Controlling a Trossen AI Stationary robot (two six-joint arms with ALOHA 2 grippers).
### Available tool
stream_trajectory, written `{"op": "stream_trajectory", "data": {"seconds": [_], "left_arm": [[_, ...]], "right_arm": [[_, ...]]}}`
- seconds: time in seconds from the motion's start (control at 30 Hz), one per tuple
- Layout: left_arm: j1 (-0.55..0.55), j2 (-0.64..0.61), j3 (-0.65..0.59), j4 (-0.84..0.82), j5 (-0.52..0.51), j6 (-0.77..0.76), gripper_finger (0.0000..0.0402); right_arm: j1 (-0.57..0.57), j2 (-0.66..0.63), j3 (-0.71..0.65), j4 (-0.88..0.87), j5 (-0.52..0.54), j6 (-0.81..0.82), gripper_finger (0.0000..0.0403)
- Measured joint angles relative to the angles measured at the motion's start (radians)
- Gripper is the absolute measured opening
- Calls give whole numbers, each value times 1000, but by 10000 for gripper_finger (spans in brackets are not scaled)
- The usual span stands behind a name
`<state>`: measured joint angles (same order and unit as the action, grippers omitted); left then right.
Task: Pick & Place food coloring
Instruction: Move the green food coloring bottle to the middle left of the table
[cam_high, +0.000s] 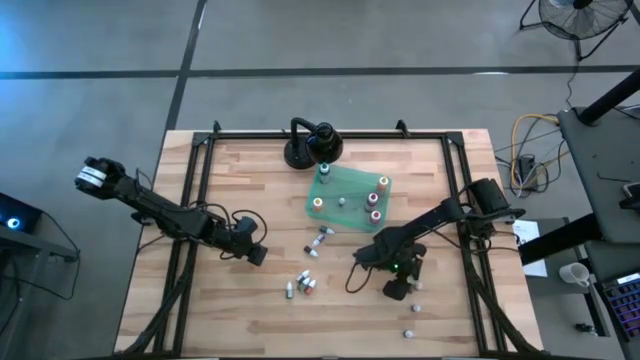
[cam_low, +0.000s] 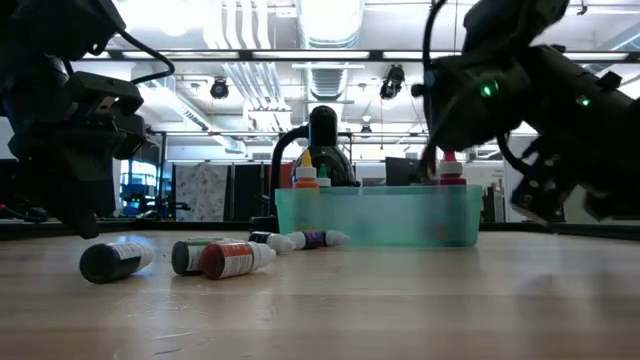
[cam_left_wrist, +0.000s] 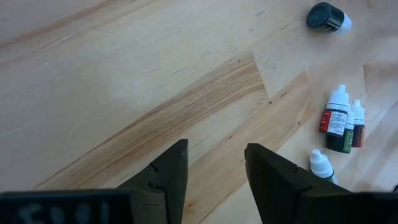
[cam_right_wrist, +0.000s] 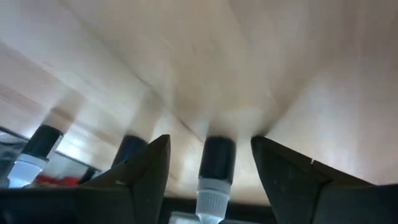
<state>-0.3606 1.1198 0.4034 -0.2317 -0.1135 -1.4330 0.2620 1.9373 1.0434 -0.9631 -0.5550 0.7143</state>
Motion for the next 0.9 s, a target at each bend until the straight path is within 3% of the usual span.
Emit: {"op": "stream_trajectory", "data": {"seconds": [0.1,0.3,0.5,0.6,0.9], "left_arm": [[0,0,0,0,0,0,133],[0,0,0,0,0,0,133],[0,0,0,0,0,0,133],[0,0,0,0,0,0,133],[0,0,0,0,0,0,133]], "right_arm": [[13,-5,44,-5,109,-74,228],[87,-25,166,104,542,-326,224],[116,-15,295,211,837,-596,228],[112,-8,348,239,910,-705,229],[82,-8,383,406,902,-943,226]]}}
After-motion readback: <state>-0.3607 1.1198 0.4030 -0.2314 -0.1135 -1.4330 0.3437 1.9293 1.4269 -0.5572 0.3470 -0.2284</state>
